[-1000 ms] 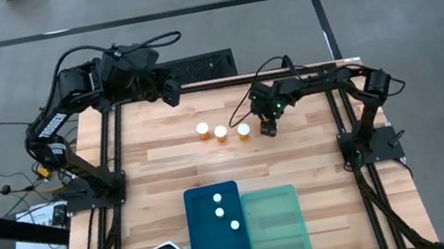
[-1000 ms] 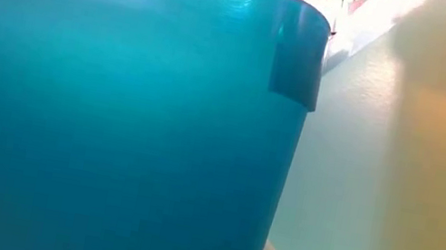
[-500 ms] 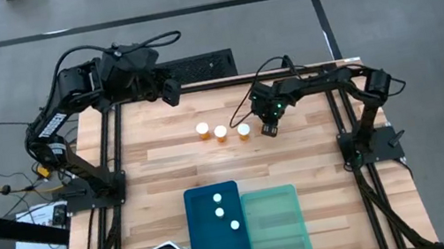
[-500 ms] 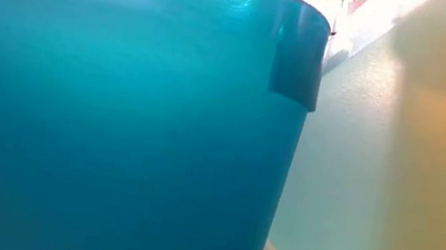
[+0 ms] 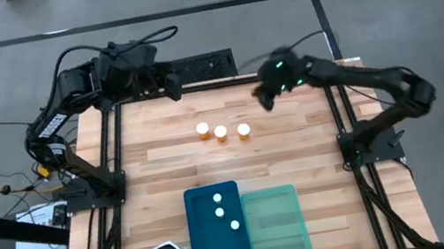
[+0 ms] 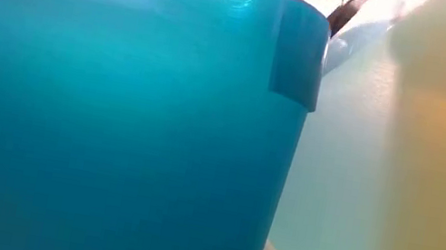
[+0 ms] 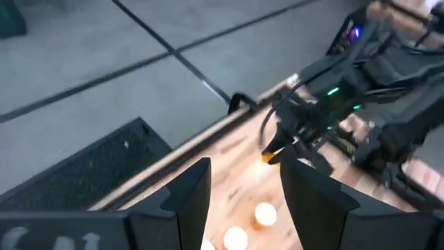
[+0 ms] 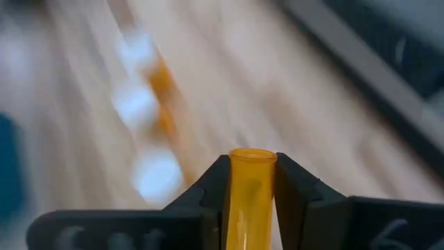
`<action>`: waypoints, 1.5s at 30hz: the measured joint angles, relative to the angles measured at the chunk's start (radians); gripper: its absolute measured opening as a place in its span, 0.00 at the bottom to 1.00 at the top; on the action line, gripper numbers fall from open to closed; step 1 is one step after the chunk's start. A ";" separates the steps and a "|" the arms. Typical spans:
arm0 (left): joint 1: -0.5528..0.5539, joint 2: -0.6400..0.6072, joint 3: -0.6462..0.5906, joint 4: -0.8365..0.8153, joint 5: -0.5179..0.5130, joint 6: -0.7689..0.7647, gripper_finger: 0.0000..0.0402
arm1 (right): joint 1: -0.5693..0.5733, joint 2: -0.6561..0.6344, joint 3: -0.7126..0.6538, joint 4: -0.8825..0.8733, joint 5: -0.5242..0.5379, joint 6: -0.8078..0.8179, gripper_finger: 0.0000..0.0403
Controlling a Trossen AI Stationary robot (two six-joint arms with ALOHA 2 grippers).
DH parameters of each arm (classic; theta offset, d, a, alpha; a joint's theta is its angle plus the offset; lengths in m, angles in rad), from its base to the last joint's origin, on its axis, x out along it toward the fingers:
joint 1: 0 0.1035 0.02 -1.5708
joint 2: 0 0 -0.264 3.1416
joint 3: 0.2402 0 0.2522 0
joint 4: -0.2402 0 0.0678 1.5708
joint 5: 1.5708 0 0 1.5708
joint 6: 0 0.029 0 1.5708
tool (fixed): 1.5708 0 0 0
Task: Pick and place medicine bottles into bin by pill shape (circle, oval)
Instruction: Put the small orange pill bottle into the blue bin
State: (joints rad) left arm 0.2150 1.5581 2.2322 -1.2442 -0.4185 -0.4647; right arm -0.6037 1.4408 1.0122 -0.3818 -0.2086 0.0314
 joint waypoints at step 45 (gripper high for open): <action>0.040 0.216 -0.704 2.148 0.675 -0.551 0.42 | 0.209 -0.343 0.000 1.237 -0.155 0.194 0.22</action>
State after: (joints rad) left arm 0.2555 1.7737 1.5284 0.9037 0.2568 -1.0155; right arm -0.3945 1.0981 1.0119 0.8556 -0.3637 0.2256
